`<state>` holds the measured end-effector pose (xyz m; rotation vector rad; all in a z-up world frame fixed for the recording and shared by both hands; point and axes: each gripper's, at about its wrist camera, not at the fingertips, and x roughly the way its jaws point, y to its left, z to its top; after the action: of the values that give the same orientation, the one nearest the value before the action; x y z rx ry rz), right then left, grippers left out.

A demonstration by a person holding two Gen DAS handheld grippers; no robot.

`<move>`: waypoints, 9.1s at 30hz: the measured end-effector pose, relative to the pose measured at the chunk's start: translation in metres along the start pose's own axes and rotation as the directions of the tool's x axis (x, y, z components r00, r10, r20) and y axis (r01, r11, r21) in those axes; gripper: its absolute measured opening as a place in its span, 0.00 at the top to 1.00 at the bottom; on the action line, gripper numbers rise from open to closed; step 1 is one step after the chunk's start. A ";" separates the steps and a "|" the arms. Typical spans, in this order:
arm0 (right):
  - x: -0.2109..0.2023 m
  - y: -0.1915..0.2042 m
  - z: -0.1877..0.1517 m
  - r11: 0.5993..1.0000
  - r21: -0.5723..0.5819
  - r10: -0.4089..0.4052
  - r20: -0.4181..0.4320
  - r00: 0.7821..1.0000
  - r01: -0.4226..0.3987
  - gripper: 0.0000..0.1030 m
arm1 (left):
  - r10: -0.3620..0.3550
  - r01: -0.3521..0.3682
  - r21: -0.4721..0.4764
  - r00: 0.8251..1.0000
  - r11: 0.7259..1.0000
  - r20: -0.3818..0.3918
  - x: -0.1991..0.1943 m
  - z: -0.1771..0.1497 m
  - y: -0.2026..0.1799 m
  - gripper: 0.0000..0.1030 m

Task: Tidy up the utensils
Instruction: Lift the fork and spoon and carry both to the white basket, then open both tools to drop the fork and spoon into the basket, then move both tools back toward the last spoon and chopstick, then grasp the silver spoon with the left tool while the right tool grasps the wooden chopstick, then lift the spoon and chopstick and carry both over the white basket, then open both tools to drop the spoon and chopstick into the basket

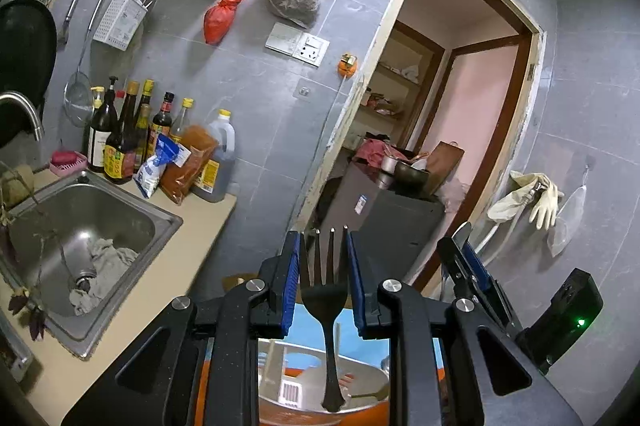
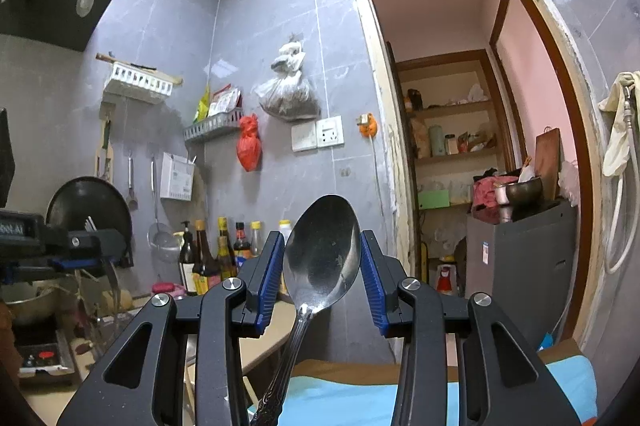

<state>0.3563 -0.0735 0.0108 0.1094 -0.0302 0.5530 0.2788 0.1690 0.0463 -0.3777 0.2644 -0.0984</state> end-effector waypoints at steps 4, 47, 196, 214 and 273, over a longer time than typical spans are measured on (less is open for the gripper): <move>0.005 0.002 -0.005 1.000 -0.004 -0.015 -0.003 1.000 0.015 0.65 | 0.038 -0.038 0.014 0.999 0.999 0.026 0.004 0.002 0.008 0.82; -0.054 -0.045 0.004 0.995 0.027 -0.090 -0.156 0.984 0.096 0.10 | 0.041 -0.042 0.108 0.999 0.993 0.014 0.014 -0.053 -0.043 0.06; -0.065 -0.068 0.019 0.958 0.226 0.195 -0.053 0.979 -0.179 0.97 | 0.021 0.004 0.255 0.995 0.967 -0.098 0.000 -0.075 -0.115 0.63; 0.002 -0.043 -0.010 0.877 0.413 0.258 0.029 0.966 -0.246 0.97 | 0.075 -0.085 0.146 0.995 0.986 0.071 -0.002 0.002 -0.009 0.63; -0.014 -0.009 -0.043 0.983 0.175 0.080 -0.192 0.978 -0.046 0.82 | 0.032 -0.017 0.148 0.995 0.989 -0.095 0.037 -0.066 0.014 0.50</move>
<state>0.3490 -0.0837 -0.0333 0.2200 0.2087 0.6274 0.2971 0.1535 -0.0273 -0.2237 0.3556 -0.1116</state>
